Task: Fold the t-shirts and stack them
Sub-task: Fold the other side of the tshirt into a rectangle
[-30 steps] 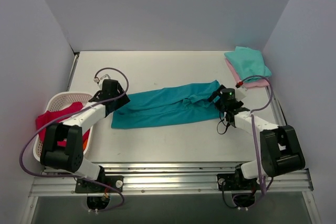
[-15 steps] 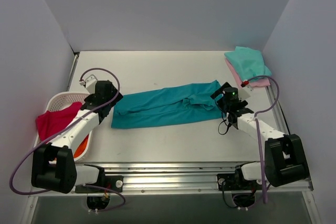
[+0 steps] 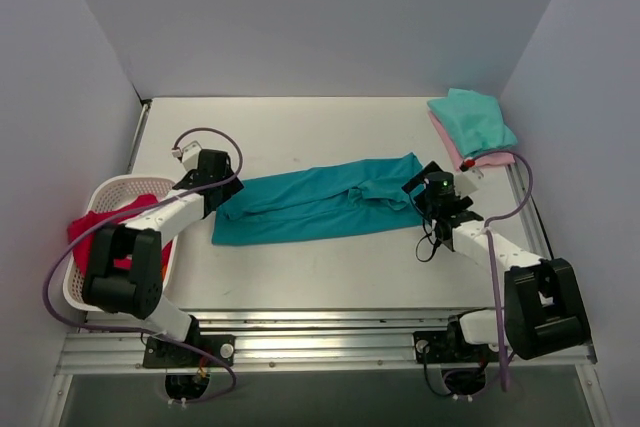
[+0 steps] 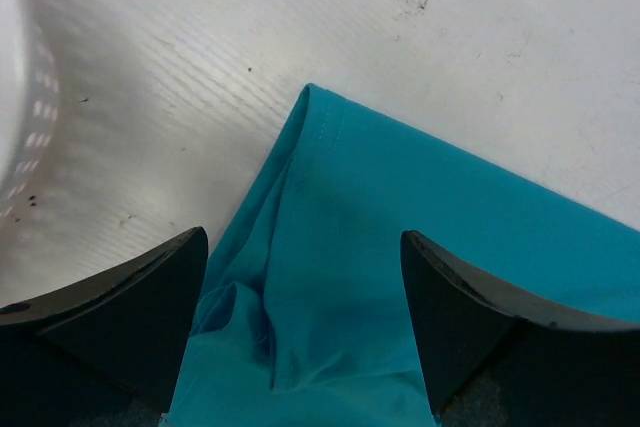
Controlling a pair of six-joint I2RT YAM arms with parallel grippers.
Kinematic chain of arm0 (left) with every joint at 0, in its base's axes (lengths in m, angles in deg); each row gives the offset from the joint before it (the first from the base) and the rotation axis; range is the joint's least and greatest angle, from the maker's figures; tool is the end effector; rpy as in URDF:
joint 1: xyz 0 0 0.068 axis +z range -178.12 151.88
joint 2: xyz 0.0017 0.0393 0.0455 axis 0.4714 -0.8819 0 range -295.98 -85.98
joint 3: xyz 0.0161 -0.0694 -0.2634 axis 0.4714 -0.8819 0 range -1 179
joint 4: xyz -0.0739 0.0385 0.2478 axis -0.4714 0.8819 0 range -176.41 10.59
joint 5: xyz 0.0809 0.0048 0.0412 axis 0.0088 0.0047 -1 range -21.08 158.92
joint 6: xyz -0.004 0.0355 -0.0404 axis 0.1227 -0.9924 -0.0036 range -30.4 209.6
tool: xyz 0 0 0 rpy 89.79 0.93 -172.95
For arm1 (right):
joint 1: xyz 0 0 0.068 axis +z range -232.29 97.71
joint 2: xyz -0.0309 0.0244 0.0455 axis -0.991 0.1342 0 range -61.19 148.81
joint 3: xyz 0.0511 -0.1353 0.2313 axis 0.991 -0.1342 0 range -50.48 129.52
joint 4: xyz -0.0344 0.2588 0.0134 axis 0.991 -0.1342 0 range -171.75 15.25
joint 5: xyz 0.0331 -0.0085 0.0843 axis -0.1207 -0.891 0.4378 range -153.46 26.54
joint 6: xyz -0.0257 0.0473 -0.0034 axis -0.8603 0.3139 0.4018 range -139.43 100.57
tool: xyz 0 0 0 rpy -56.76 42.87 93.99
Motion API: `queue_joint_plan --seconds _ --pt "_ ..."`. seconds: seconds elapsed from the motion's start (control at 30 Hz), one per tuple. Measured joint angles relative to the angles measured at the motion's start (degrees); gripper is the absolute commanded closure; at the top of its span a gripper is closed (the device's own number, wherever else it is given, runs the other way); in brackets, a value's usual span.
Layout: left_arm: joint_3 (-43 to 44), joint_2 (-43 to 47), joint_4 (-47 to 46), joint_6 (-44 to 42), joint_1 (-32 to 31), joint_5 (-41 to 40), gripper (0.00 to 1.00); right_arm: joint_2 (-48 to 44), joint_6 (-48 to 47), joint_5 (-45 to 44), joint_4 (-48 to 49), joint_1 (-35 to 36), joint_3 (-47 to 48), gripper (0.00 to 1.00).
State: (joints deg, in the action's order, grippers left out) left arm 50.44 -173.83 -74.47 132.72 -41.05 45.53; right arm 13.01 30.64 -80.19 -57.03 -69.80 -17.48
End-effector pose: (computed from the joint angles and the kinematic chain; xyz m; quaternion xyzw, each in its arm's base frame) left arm 0.3089 -0.0565 0.2005 -0.3080 0.8649 0.0037 0.3963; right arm 0.2669 0.0485 0.2081 0.3420 0.7575 0.1777 0.5270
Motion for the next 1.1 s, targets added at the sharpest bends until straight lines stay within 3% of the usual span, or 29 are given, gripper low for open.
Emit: queue_joint_plan --seconds 0.37,0.7,1.1 --pt "8.0 -14.2 -5.1 -1.4 0.0 3.7 0.30 3.7 0.5 0.0 1.8 0.0 -1.5 0.06" --pt "9.5 -16.4 -6.0 -1.8 0.0 3.9 0.62 5.1 0.5 0.0 2.5 0.0 -1.5 0.07" --pt "11.2 -19.0 -6.3 -1.5 1.1 4.2 0.66 5.9 0.5 0.0 2.9 0.0 -1.5 0.07"
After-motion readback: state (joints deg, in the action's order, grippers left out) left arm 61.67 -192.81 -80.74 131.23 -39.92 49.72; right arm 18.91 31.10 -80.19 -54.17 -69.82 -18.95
